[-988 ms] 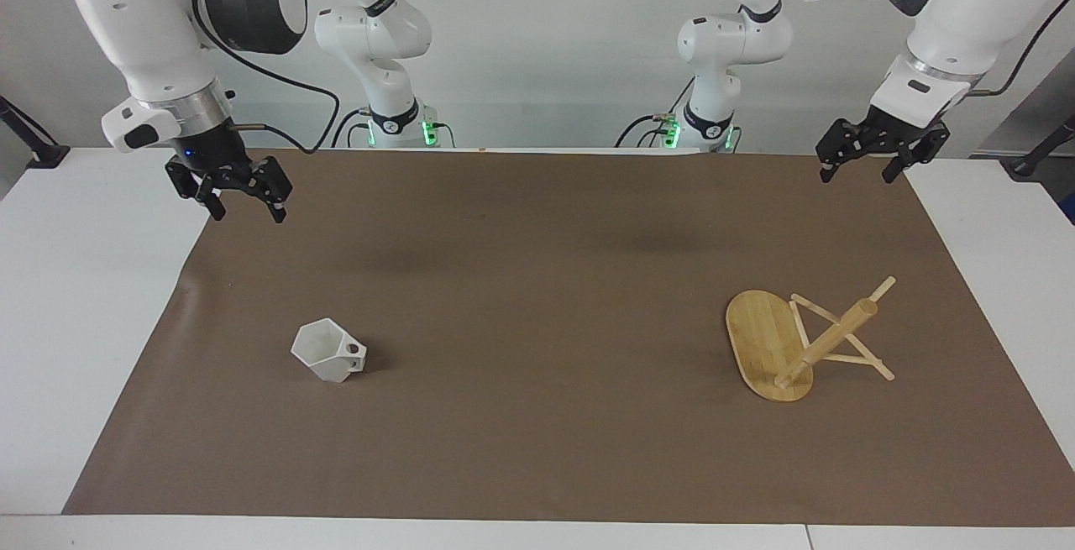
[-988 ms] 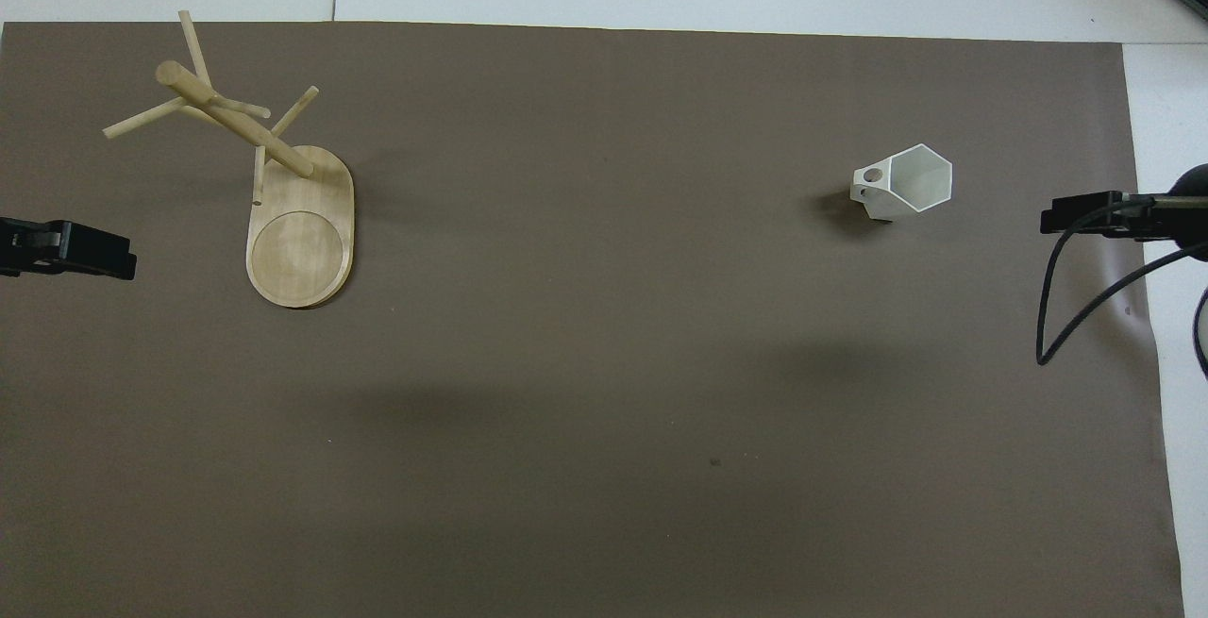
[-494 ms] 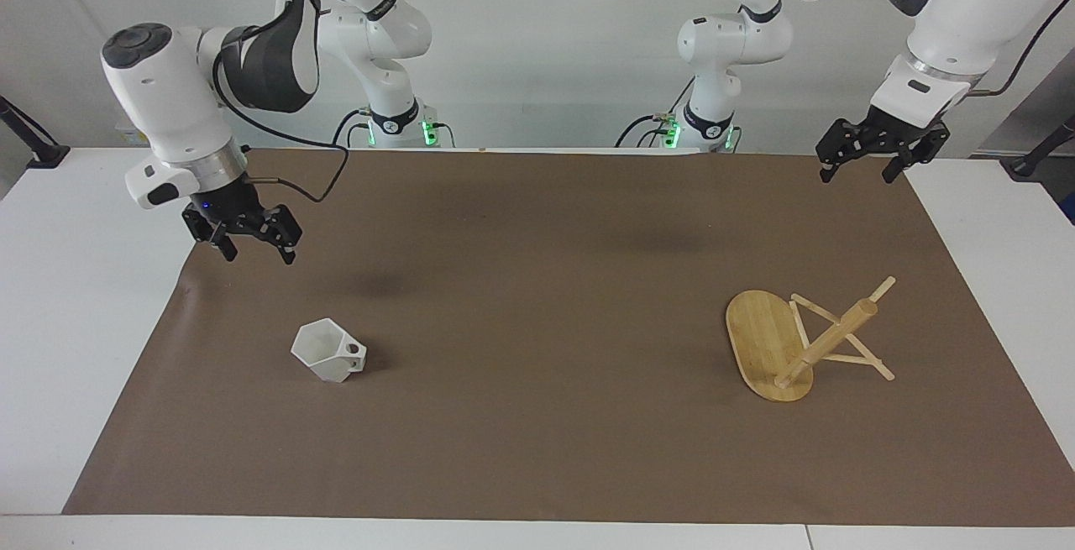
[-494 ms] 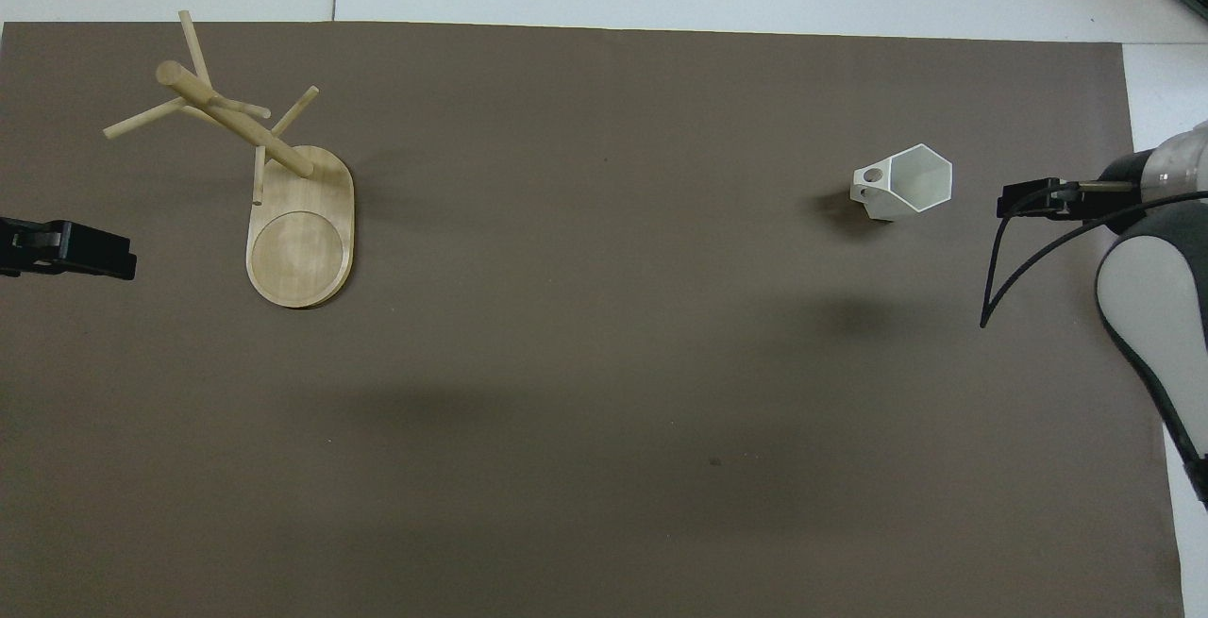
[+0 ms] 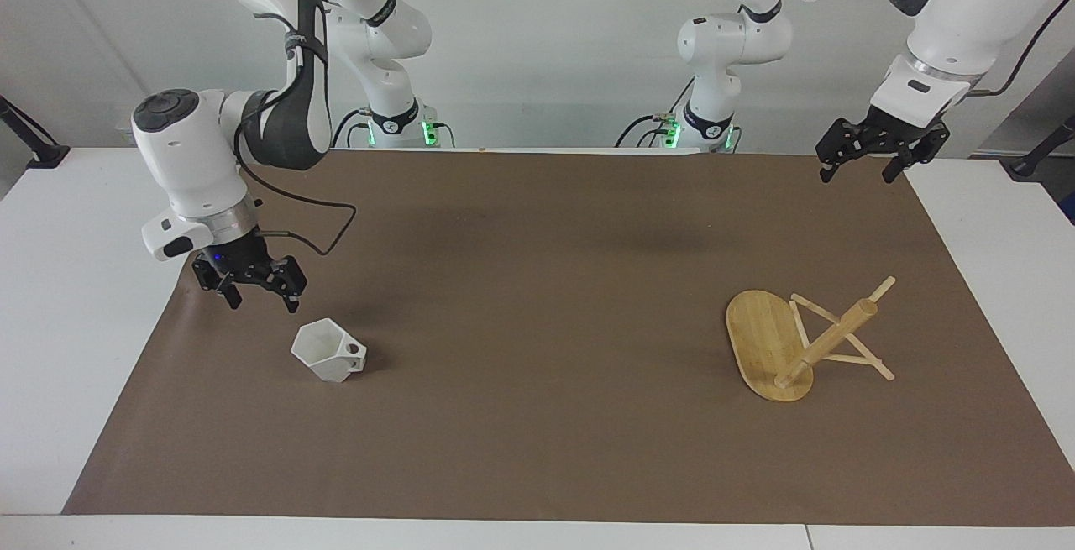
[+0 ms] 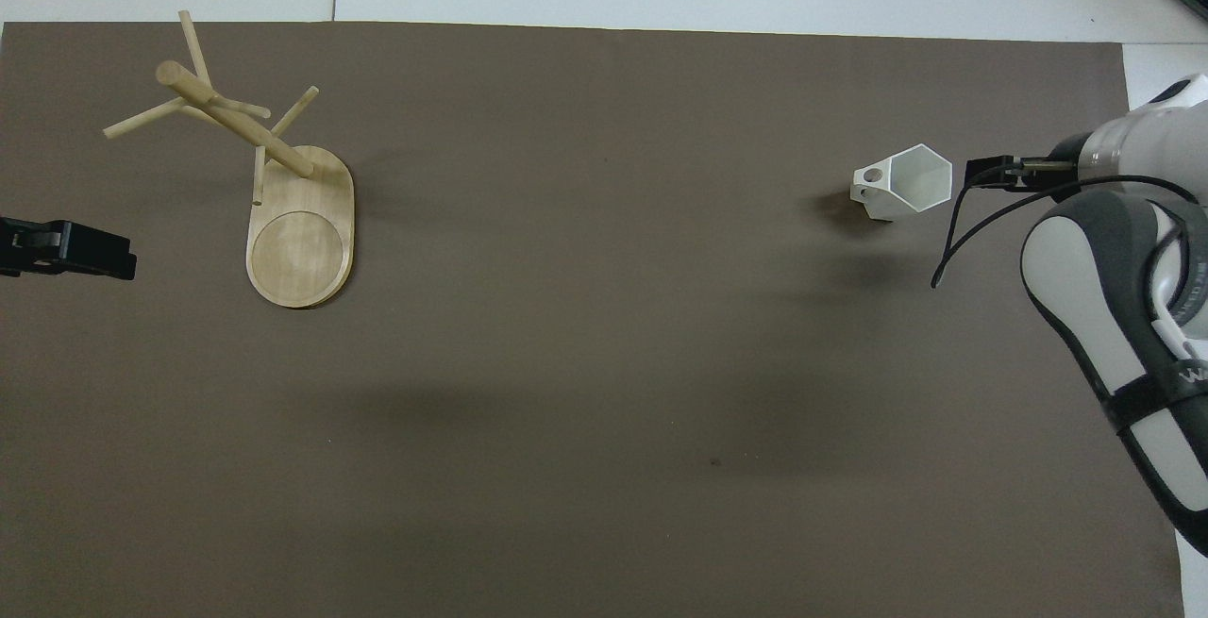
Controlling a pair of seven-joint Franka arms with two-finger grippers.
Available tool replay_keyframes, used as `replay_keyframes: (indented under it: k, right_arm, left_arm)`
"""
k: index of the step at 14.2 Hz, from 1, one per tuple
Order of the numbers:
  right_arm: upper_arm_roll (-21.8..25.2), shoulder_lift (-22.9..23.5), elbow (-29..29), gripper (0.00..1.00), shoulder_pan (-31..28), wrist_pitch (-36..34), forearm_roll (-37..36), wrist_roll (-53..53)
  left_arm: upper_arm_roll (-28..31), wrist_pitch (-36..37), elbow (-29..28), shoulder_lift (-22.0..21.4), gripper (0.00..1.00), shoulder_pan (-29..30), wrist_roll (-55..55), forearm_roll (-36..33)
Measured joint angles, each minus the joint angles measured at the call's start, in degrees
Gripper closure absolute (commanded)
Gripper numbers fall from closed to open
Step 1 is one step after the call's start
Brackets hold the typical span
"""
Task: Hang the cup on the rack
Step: 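Reach the right gripper to the white mug's handle, then close the right gripper on the white mug's handle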
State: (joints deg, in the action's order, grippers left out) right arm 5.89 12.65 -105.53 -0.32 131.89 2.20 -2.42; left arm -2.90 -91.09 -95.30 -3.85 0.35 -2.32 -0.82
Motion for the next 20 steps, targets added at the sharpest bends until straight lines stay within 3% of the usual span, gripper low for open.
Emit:
replay_keyframes:
  k: [11, 15, 17, 20]
  right_arm:
    - [-1.93, 8.13, -0.04, 0.00, 0.21, 10.74, 0.00, 0.01]
    - [-1.93, 8.93, -0.01, 0.00, 0.21, 11.09, 0.00, 0.01]
    - [-1.93, 8.93, 0.00, 0.14, 0.21, 11.09, 0.00, 0.01]
    - [-1.93, 8.93, 0.00, 0.49, 0.21, 10.91, 0.00, 0.01]
  left_arm:
    - [0.00, 0.00, 0.00, 0.00, 0.00, 0.00, 0.00, 0.00]
    - [0.00, 0.00, 0.00, 0.00, 0.00, 0.00, 0.00, 0.00]
    - [0.00, 0.00, 0.00, 0.00, 0.00, 0.00, 0.00, 0.00]
    - [0.00, 0.00, 0.00, 0.00, 0.00, 0.00, 0.00, 0.00]
